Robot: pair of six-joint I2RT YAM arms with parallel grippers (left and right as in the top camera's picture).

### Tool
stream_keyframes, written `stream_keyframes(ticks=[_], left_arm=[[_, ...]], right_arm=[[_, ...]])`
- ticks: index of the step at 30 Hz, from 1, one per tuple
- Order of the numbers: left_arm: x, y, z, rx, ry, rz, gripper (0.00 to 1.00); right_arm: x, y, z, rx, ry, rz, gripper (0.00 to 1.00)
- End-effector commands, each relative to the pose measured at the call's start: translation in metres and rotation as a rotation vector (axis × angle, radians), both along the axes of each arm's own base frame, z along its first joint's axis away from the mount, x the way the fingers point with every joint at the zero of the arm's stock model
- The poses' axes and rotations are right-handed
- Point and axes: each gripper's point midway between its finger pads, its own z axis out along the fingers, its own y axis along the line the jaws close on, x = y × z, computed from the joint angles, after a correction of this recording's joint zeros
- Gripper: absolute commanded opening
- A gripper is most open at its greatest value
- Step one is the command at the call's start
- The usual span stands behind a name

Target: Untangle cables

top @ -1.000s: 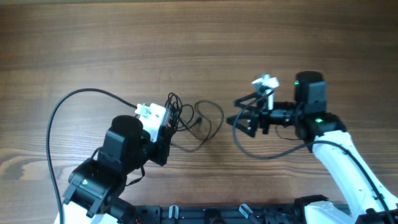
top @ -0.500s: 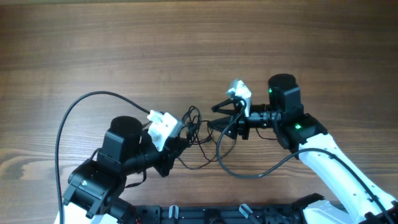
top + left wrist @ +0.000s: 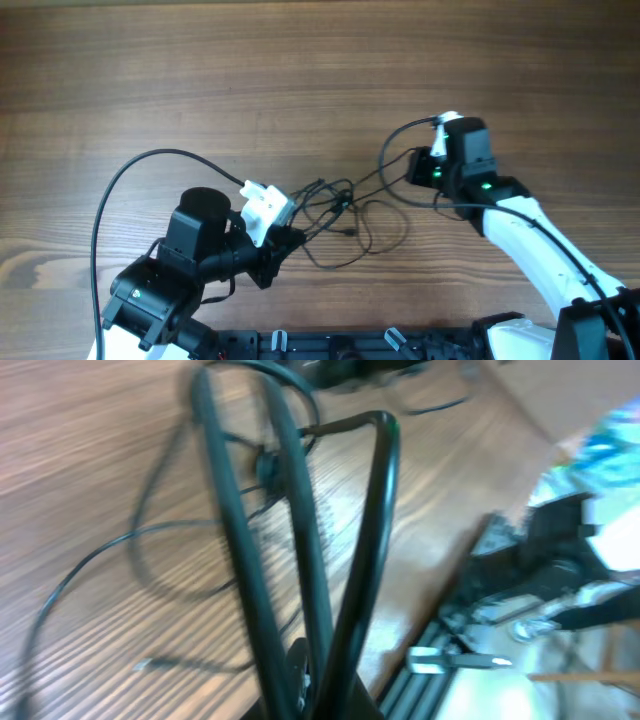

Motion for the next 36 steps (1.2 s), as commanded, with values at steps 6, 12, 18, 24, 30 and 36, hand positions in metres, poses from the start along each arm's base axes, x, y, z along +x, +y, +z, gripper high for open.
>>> stream_keyframes(ticks=[6,12,18,24,30,36], left_arm=[[0.063,0.092,-0.008,0.210,-0.045,0.712,0.13],[0.084,0.103,-0.003,0.129,-0.030,0.917,0.48],[0.109,0.024,-0.011,-0.059,0.097,0.646,1.00],[0.116,0.009,-0.079,0.027,0.334,0.668,1.00],[0.120,-0.009,-0.116,0.037,0.457,0.634,1.00],[0.130,-0.015,-0.119,0.000,0.459,0.652,1.00]], right_arm=[[0.011,-0.120,-0.004,-0.063,0.017,-0.342,0.04],[0.014,-0.107,0.018,0.200,-0.066,-0.126,0.04],[0.016,-0.097,0.019,0.203,-0.072,-0.100,1.00],[0.026,-0.069,0.072,0.351,-0.259,0.067,1.00],[0.023,-0.014,0.147,0.543,-0.485,0.367,1.00],[0.065,-0.021,0.065,0.193,-0.334,0.001,0.67]])
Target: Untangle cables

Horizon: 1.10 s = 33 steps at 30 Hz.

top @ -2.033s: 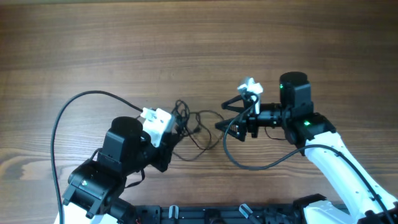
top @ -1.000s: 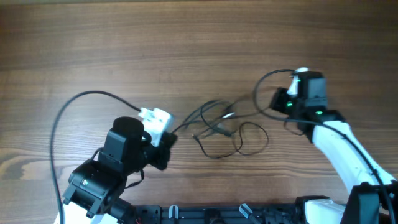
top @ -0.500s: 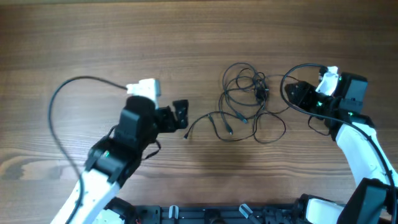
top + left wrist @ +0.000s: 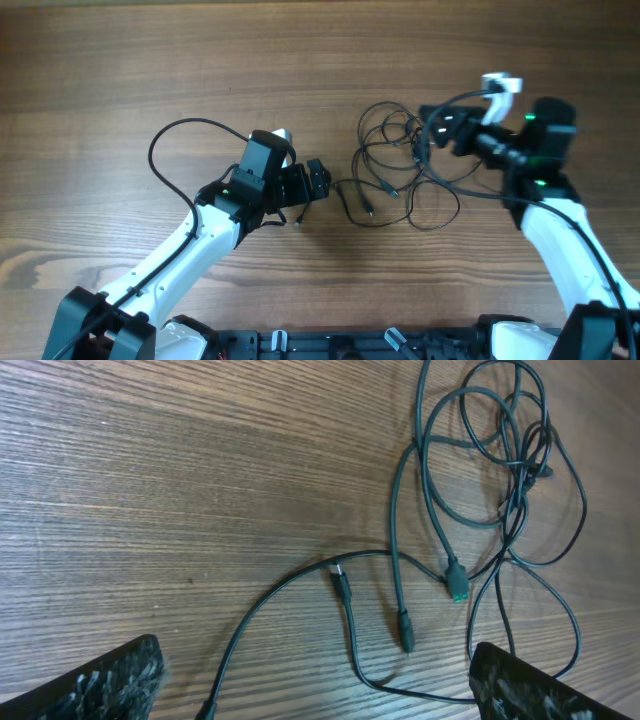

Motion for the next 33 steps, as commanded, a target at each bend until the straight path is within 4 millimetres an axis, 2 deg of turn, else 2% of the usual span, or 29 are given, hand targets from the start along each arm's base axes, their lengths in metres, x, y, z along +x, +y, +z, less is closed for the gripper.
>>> stream_keyframes(ticks=[1,6,10,15,17,19,21,22,24,26,29,30,31,33], left_arm=[[0.001,-0.005,0.004,-0.034,0.010,0.007,1.00],[0.001,-0.005,0.004,-0.037,0.010,0.005,1.00],[0.001,-0.005,0.004,-0.037,0.010,0.005,1.00],[0.001,-0.005,0.004,-0.037,0.010,0.006,1.00],[0.001,-0.005,0.004,-0.037,0.010,0.006,1.00],[0.001,-0.005,0.004,-0.037,0.010,0.006,1.00],[0.001,-0.005,0.004,-0.036,0.009,0.004,1.00],[0.001,-0.005,0.004,-0.031,0.005,-0.005,1.00],[0.001,-0.005,0.006,-0.012,-0.028,-0.053,1.00],[0.002,-0.005,0.018,-0.025,-0.068,-0.078,1.00],[0.002,-0.004,0.051,-0.108,-0.135,-0.095,1.00],[0.001,-0.004,0.062,-0.128,-0.161,-0.099,1.00],[-0.002,-0.006,0.075,-0.142,-0.202,-0.129,1.00],[-0.010,-0.011,0.088,-0.158,-0.250,-0.199,1.00]], right_arm=[[0.027,-0.029,-0.050,-0.218,0.098,-0.314,0.66],[0.035,-0.038,-0.093,-0.407,0.142,-0.430,0.61],[0.030,-0.024,-0.130,-0.471,0.196,-0.365,0.58],[0.032,-0.019,-0.157,-0.512,0.216,-0.349,0.50],[0.033,-0.019,-0.169,-0.522,0.227,-0.345,0.44],[0.031,-0.019,-0.183,-0.532,0.257,-0.334,0.32],[0.026,-0.010,-0.196,-0.542,0.273,-0.273,0.08],[0.024,-0.001,-0.197,-0.534,0.266,-0.218,0.05],[0.018,0.024,-0.190,-0.472,0.238,-0.083,0.05],[0.008,0.054,-0.168,-0.343,0.216,0.058,0.05],[-0.018,0.093,-0.117,-0.153,0.156,0.287,0.05],[-0.027,0.102,-0.099,-0.099,0.131,0.352,0.05],[-0.041,0.113,-0.073,-0.027,0.087,0.443,0.05],[-0.059,0.124,-0.040,0.055,0.027,0.555,0.05]])
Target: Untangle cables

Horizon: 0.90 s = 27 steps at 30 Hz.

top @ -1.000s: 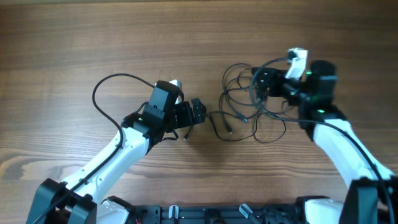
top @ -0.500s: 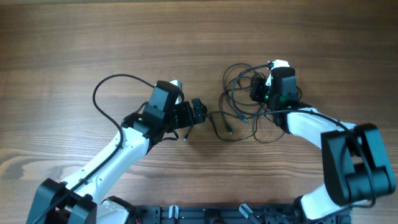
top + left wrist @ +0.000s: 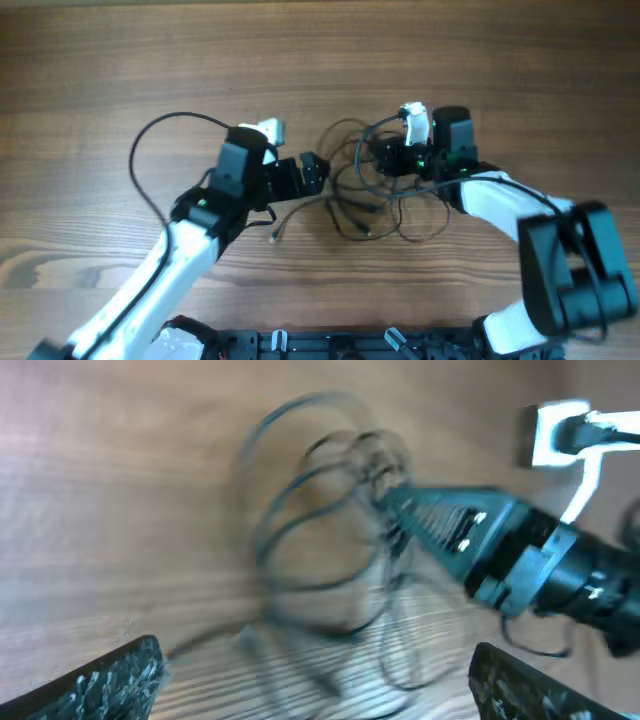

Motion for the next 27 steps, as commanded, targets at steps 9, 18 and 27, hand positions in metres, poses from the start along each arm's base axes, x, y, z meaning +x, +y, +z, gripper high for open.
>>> stream_keyframes(ticks=[9,18,27], left_arm=[[-0.035,-0.026,-0.004,0.009,0.029,-0.193,0.92],[-0.025,-0.012,-0.048,0.139,0.114,-0.122,0.89],[-0.009,0.004,-0.056,0.228,0.076,-0.043,0.04]], right_arm=[[-0.069,0.054,0.087,0.341,0.001,0.391,0.05],[-0.084,0.057,0.097,0.406,0.026,0.475,0.04],[-0.076,0.056,0.092,0.379,0.030,0.421,0.05]])
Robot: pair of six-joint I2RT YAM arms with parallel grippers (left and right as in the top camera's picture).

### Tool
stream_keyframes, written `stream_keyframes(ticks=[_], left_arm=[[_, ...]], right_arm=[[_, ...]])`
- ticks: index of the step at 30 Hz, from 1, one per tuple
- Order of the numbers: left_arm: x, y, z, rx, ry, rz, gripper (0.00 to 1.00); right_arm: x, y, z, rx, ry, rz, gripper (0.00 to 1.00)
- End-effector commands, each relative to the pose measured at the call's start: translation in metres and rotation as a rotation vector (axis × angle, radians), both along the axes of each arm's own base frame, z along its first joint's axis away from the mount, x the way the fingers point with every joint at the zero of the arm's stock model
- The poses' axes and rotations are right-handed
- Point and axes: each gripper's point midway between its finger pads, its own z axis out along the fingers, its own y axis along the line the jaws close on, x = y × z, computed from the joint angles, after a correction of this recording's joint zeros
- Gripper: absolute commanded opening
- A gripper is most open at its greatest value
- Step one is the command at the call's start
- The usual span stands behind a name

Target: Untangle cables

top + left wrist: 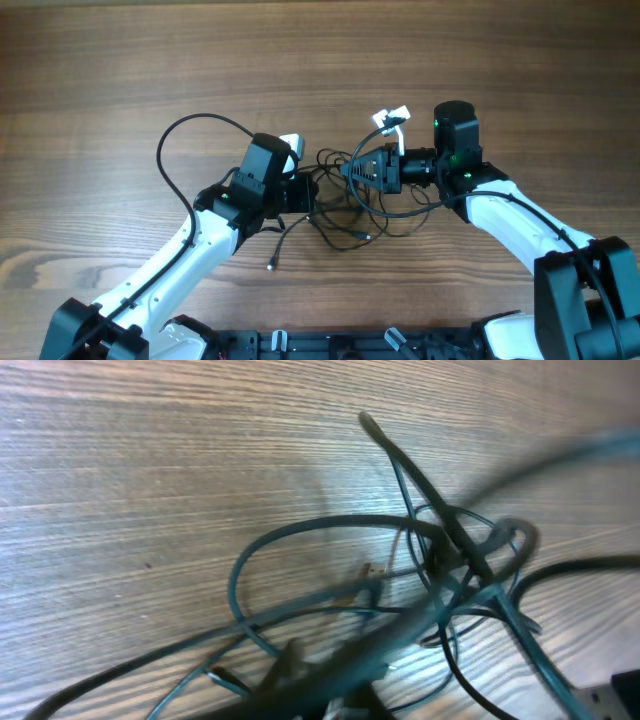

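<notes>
A tangle of thin black cables (pixel 345 205) lies mid-table between the two arms. My left gripper (pixel 305 190) is at the tangle's left side. In the left wrist view blurred strands (pixel 440 560) bunch together at the bottom middle, and the gripper looks shut on them. My right gripper (pixel 350 170) points left into the top of the tangle, its fingers drawn to a point on a strand. One loose plug end (pixel 271 266) lies toward the front left, another (pixel 368 237) at the tangle's front edge.
A wide black cable loop (pixel 190 130) arcs over the table behind my left arm. A white tag (pixel 390 117) sticks up above the right gripper. A black rail (pixel 330 345) runs along the table's front edge.
My left gripper was open beside the tangle, and now it is in the tangle with strands bunched in it. The right gripper has moved left and slightly forward.
My left gripper was first shut on strands at the tangle's front left, with the right gripper at its right end. Then the left was open and the tangle lay further right. Later both grippers were at the tangle in mid-table. Now both are in it.
</notes>
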Motion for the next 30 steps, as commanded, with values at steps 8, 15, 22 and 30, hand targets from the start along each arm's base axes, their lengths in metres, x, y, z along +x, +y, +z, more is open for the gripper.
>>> stream_keyframes(ticks=[8,15,22,30], left_arm=[[-0.008,0.119,0.003,0.339,0.022,0.320,0.04],[-0.003,0.128,0.032,0.286,-0.070,0.374,0.04],[-0.004,0.111,0.037,0.182,-0.054,0.346,0.04],[-0.017,0.034,0.070,-0.068,-0.191,-0.138,0.10]], right_arm=[[0.080,-0.074,-0.038,-0.207,0.119,-0.526,0.05],[0.057,-0.150,-0.121,-0.631,0.424,-0.882,0.13],[0.034,-0.122,-0.119,-0.598,0.386,-0.636,0.70],[0.015,-0.037,-0.036,-0.133,0.145,-0.167,0.91]])
